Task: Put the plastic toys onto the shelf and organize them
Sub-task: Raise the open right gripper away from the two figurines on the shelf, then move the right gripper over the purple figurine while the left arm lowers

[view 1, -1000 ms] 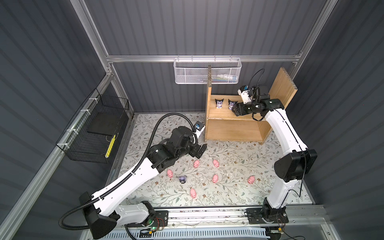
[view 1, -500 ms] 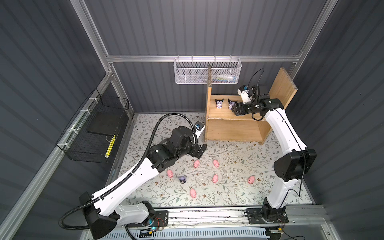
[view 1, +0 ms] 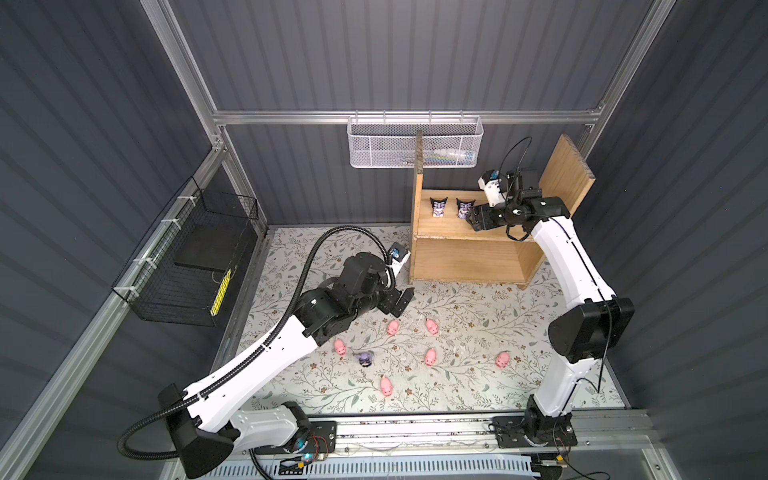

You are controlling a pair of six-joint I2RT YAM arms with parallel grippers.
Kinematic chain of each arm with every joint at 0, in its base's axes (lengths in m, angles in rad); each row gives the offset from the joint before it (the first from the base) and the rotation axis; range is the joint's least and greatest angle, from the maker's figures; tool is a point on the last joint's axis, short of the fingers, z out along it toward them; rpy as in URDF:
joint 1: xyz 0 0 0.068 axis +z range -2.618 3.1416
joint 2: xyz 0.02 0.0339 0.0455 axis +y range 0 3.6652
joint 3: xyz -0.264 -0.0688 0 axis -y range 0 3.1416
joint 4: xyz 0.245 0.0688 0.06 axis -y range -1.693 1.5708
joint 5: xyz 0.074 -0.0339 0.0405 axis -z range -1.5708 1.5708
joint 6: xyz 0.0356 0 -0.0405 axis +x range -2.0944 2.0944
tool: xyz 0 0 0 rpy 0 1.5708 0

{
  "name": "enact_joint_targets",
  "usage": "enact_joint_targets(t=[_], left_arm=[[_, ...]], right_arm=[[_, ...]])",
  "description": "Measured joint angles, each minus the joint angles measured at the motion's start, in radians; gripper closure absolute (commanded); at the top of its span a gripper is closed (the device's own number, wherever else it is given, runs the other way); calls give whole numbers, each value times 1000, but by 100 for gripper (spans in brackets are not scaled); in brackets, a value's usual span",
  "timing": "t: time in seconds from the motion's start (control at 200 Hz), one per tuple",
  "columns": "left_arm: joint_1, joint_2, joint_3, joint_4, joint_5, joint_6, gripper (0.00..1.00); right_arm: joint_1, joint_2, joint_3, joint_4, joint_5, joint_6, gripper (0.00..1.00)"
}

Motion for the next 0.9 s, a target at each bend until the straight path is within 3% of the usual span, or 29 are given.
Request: enact_joint_targets(t=[0.385,0.896], left_arm=[[0,0,0,-14,0,0,0],[0,-77,-20,-35,-68,-44,0]], right_arm=[[-1,-8,-9,0,0,1,20],[24,-203,-137,-31,26,39,18]])
